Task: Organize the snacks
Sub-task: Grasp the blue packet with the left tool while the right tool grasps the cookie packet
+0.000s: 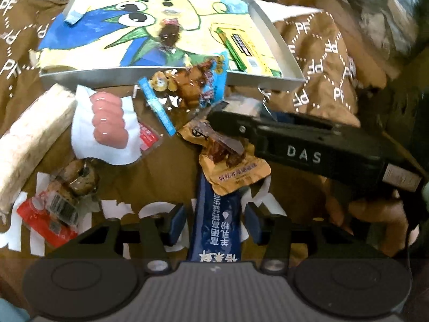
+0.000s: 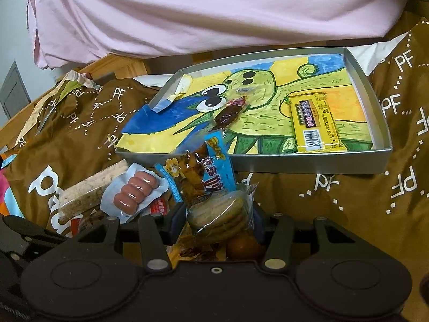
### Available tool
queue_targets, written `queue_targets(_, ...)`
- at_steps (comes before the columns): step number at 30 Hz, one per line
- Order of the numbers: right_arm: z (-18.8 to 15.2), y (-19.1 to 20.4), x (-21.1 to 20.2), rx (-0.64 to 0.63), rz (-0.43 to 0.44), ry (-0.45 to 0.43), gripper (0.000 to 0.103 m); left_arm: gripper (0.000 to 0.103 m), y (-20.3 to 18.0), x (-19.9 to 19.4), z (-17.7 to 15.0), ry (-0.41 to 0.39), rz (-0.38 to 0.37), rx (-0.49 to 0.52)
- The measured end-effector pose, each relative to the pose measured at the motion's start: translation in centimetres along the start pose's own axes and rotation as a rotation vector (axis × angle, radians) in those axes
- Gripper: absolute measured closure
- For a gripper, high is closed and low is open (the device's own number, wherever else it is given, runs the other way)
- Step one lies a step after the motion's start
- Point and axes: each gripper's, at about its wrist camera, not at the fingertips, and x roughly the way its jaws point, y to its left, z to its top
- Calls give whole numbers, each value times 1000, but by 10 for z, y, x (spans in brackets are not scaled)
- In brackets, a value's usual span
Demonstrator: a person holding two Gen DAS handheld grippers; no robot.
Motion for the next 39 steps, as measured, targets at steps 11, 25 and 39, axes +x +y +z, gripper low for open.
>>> queue_targets(11, 0, 0, -1, -2, 1, 0, 50, 50, 9, -2, 3, -26, 5, -38)
queue_targets(25, -1, 5, -4, -25, 21, -4, 53, 71, -26, 10, -7, 0, 136, 151)
queue_targets(39, 1, 7, -41, -8, 49, -104, 53, 72, -46, -41, -23, 41, 222, 92)
